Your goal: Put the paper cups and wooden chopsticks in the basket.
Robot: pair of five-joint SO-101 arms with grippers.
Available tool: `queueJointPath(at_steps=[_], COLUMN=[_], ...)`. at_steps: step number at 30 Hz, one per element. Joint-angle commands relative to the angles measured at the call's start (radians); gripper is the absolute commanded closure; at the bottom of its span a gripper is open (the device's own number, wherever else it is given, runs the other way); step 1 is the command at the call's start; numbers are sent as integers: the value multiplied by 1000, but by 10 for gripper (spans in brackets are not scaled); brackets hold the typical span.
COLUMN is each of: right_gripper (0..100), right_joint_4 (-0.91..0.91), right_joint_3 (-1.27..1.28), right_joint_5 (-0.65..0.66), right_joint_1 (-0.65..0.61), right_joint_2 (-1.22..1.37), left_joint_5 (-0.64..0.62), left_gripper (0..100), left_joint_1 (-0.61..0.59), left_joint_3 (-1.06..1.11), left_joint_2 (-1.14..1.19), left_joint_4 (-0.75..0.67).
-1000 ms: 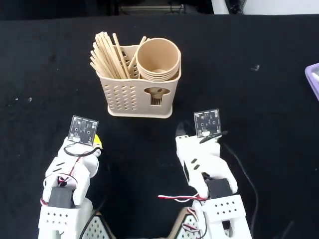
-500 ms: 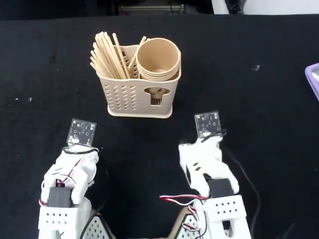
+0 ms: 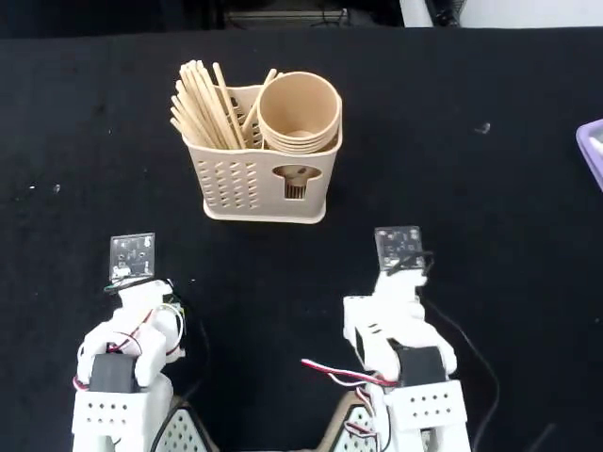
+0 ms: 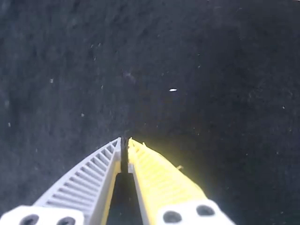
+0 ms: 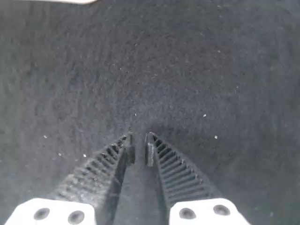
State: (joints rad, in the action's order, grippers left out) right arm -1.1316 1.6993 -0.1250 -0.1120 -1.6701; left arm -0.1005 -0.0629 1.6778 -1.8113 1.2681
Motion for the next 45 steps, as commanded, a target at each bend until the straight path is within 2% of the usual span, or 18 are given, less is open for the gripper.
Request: queueJointPath(at_steps=[1,4,12,45], right_gripper=[938,939,941,939], right_joint_4=[-109,-117,-117,-120], right_joint_3=[-7,-8,-8,-8], right_joint_5=[-86,-52,-32,-34], right_joint_1=[8,23,143,149], right_joint_2=[-93,-113,-111,-120], left_joint_5=[-130,-170,-97,-91], left_gripper=[967,970,970,970], left_joint_1=[-7,-13,-61,-61], left_joint_3=[7,24,22,22], left_joint_2=[-12,-11,-11,-11], left_joint_4=[9,5,5,5])
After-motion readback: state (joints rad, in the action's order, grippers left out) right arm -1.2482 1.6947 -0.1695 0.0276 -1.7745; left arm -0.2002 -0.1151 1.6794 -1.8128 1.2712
